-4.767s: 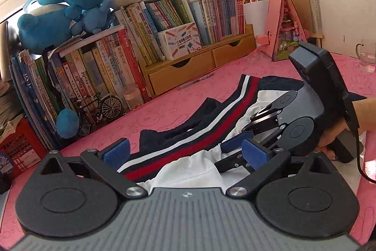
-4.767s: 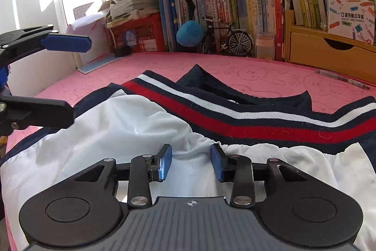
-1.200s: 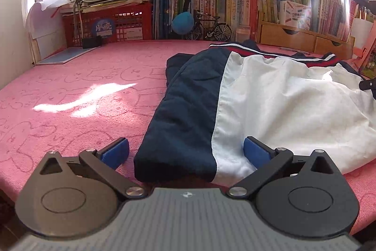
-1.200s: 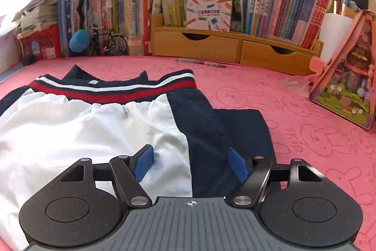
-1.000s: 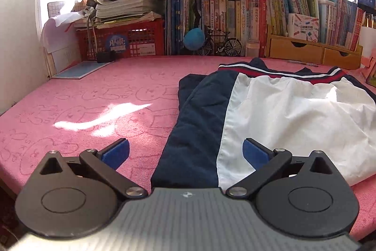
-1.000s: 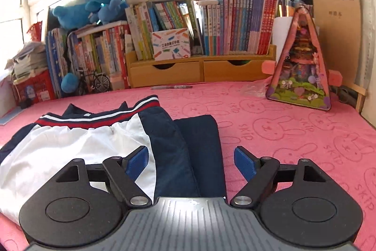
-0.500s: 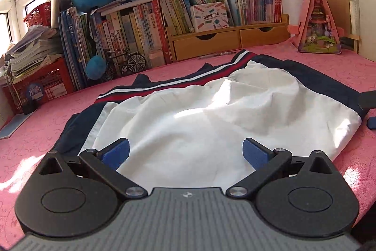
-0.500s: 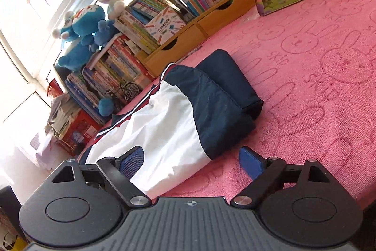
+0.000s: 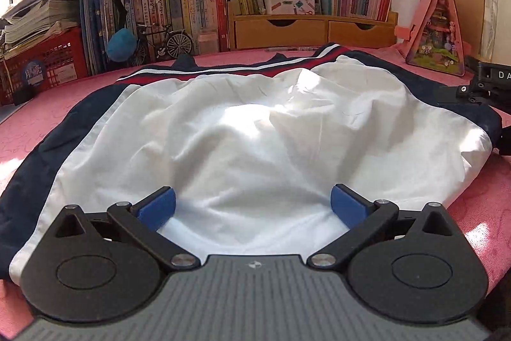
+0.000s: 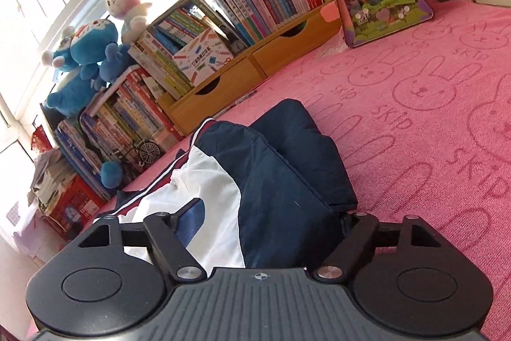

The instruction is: Fold clothes

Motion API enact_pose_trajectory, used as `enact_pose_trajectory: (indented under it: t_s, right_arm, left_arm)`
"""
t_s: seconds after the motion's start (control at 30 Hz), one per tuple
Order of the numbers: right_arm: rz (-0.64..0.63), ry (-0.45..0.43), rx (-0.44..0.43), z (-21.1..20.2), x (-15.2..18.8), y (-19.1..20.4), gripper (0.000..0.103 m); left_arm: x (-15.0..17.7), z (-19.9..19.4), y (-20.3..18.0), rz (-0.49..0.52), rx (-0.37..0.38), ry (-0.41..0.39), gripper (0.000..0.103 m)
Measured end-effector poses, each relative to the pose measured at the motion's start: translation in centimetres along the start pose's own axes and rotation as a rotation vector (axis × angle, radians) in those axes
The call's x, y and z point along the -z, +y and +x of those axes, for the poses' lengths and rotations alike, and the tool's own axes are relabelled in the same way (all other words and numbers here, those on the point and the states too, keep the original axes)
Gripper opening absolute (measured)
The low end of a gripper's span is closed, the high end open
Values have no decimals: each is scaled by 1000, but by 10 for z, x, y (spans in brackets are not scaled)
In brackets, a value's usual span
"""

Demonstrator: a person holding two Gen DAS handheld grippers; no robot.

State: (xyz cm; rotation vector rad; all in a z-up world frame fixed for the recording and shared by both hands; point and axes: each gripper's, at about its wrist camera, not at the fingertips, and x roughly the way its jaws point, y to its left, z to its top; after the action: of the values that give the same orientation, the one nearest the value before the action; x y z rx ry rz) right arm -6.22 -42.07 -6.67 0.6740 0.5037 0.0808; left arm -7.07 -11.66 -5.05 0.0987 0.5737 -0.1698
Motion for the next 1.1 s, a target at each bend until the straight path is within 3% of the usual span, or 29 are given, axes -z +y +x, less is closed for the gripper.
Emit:
enact_pose_trajectory:
  t_s: [0.13, 0.17, 0.2, 0.3, 0.4, 0.53, 0.63, 0.7, 0.83, 0.93, 0.97, 1.07, 1.1]
  right_arm:
    - [99, 13, -57, 4, -5, -10, 57]
    - [122, 21, -61, 8, -7, -10, 47]
    - [146, 29, -65, 12, -10, -11, 26]
    - [-6, -41, -29, 3, -10, 21, 21]
    - [-164, -113, 9, -7, -10, 53, 19]
    - [-452, -169, -28, -8, 0, 126, 18]
    - [-679, -125, -122, 5, 35, 181, 18]
    - [-830, -93, -186, 15, 58, 217, 18]
    - [-940, 28, -227, 37, 102, 232, 18]
    - [-970, 57, -212, 35, 120, 224, 25]
    - [-980, 55, -206, 32, 125, 221, 34]
    - [-1025, -18, -136, 12, 128, 210, 79]
    - [-1040, -37, -120, 7, 128, 205, 81]
  left_arm:
    - [-2, 0, 2, 0, 8, 13, 103]
    - [-4, 0, 3, 0, 13, 21, 103]
    - [-5, -1, 4, -1, 18, 28, 103]
    - [-12, -14, 22, -30, -3, 58, 103]
    - [-10, -39, 59, -60, -143, -28, 103]
    - [1, -36, 105, -155, -201, 56, 103]
    - [13, -41, 141, -341, -145, 84, 103]
    - [19, -53, 166, -493, -49, 63, 103]
    - [21, -74, 192, -680, 155, 6, 103]
    - [12, -77, 188, -676, 262, -15, 103]
    - [8, -74, 184, -667, 289, -16, 103]
    - [-3, -60, 171, -658, 348, 1, 103]
    - [-6, -55, 166, -656, 369, 8, 103]
